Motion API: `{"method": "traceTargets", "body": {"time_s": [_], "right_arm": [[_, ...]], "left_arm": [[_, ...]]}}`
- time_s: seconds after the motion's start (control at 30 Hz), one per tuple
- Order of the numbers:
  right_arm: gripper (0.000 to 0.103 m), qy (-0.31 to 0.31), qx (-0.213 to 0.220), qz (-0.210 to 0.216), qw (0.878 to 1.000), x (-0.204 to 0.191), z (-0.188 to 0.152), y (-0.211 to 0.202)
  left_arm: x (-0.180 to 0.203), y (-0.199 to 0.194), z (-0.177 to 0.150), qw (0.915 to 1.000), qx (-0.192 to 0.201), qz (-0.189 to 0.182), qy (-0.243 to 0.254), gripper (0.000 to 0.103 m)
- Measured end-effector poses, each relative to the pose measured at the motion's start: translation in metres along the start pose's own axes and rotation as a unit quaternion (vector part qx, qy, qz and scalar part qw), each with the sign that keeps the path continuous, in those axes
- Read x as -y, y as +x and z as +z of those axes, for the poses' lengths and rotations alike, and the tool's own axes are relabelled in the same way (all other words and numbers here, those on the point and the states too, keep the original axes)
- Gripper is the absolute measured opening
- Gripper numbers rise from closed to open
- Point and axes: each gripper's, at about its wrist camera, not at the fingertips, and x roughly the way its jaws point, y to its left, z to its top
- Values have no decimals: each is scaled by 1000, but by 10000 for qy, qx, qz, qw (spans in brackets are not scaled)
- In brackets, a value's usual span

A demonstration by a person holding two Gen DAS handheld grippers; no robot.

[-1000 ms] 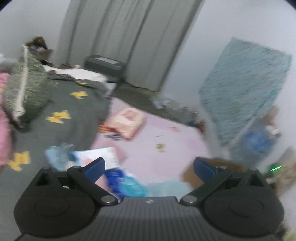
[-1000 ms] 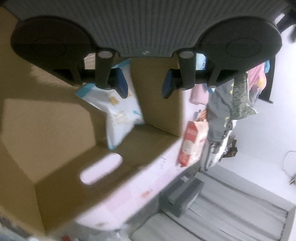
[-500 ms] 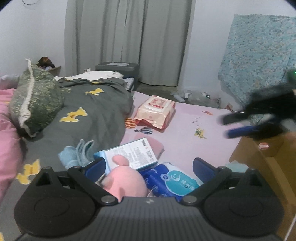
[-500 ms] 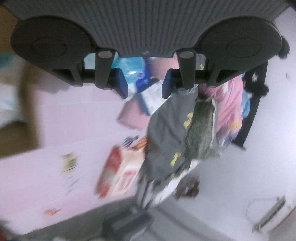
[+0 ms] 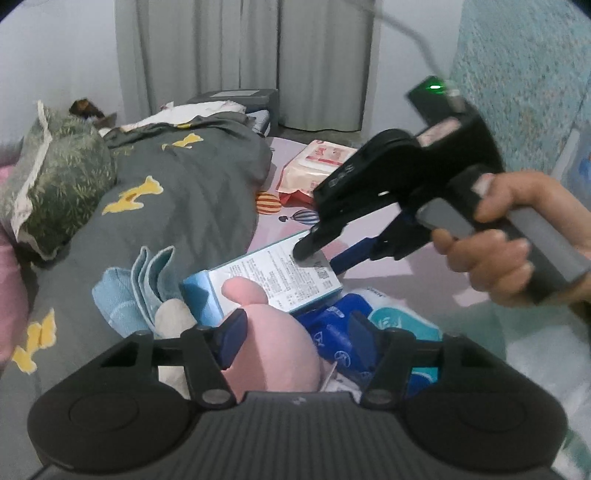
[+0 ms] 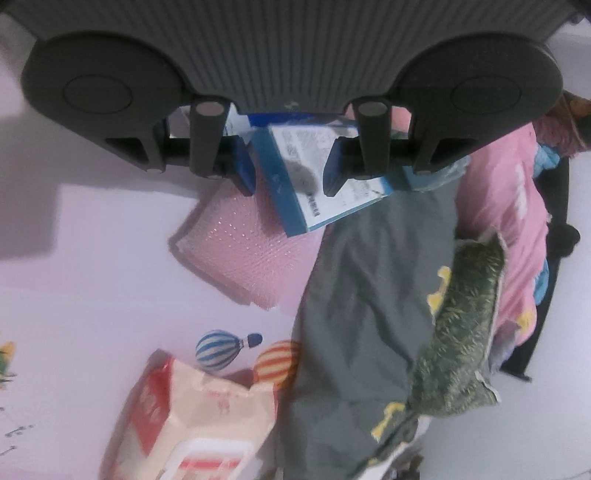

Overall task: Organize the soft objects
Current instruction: 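Grasp the blue-and-white medicine box with the right gripper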

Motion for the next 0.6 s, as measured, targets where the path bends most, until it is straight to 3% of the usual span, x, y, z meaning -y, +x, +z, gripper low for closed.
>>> {"method": "traceTargets", "body": {"time_s": [0.3,0.6], "right_arm": [[38,-134,-275,387,9988,-4,-1,18],[23,-332,297,439,9980,-14,-13,-16]], "left_arm": [[-10,1,1,9999,13,-12,-155,59],[-16,-5,-2,9990,116,-151,-397,59]]}}
